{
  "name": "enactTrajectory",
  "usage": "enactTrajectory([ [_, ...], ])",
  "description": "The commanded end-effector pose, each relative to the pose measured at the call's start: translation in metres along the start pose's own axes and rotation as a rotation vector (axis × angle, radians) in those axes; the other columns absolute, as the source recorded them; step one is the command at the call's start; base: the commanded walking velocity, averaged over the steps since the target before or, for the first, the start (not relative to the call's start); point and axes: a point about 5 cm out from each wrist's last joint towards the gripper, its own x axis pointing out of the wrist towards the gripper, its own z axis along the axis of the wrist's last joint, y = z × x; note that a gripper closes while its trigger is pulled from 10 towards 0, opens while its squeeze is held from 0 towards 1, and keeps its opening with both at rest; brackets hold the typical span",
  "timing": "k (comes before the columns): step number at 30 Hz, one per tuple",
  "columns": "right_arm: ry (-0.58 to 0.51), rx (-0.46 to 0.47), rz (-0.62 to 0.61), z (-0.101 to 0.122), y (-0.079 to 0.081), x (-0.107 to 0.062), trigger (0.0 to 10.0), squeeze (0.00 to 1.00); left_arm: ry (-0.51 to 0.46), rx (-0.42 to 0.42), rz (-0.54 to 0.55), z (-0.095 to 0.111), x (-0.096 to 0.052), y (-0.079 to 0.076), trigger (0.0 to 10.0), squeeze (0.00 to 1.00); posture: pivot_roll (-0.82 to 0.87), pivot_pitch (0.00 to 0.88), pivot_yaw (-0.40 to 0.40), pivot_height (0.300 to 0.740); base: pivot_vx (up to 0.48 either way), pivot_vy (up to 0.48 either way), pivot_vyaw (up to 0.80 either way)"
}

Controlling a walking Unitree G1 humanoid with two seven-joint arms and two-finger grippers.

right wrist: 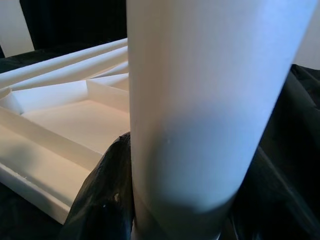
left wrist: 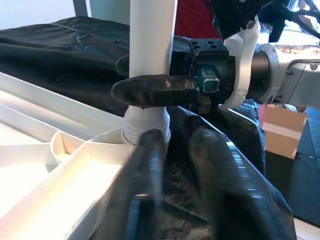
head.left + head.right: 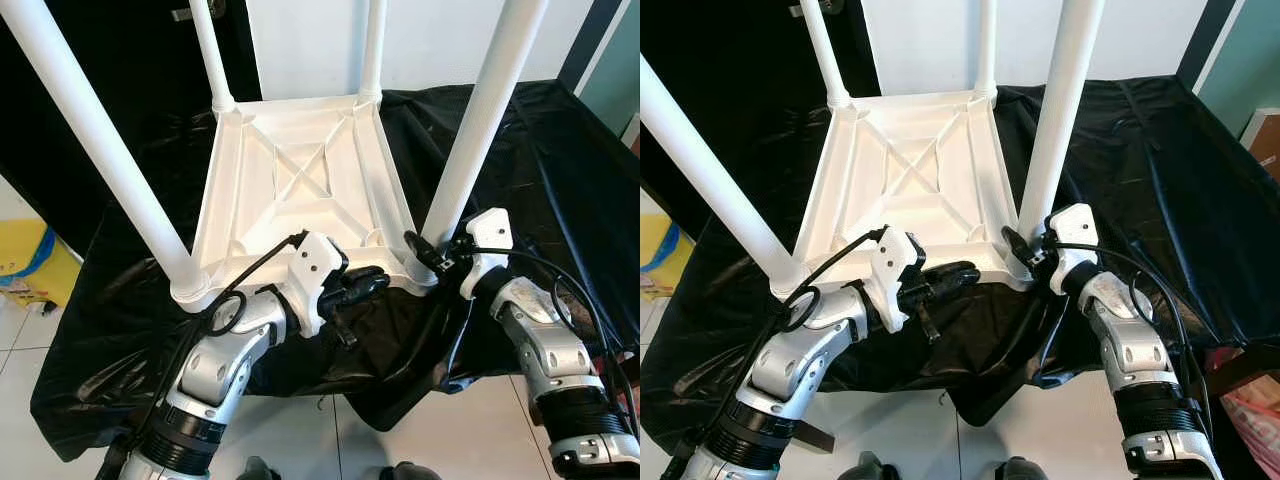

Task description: Building children table

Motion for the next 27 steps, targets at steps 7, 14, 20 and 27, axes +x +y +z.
enactTrajectory([
  [7, 0.078, 0.054, -0.085, -0.021, 0.004, -0.008, 10.0, 0.00, 0.019, 0.014, -0.080, -0.001, -0.001, -0.001, 10.0, 1.00, -0.14, 0.036, 0.047, 0.740, 0.000, 0.000, 0.00],
  [14, 0.081, 0.088, -0.214, -0.022, 0.011, -0.007, 10.0, 0.00, 0.047, 0.051, -0.067, -0.004, 0.001, -0.001, 10.0, 0.00, -0.15, 0.050, 0.056, 0.740, 0.000, 0.000, 0.00],
  [20, 0.107, 0.149, -0.420, -0.024, 0.027, -0.004, 10.0, 0.00, 0.055, 0.055, -0.064, -0.006, 0.001, 0.000, 10.0, 0.00, -0.16, 0.060, 0.061, 0.740, 0.000, 0.000, 0.00],
  [27, 0.128, 0.183, -0.647, -0.026, 0.042, 0.002, 10.0, 0.00, 0.051, 0.062, -0.060, -0.005, 0.004, 0.003, 10.0, 0.00, -0.16, 0.058, 0.073, 0.740, 0.000, 0.000, 0.00],
])
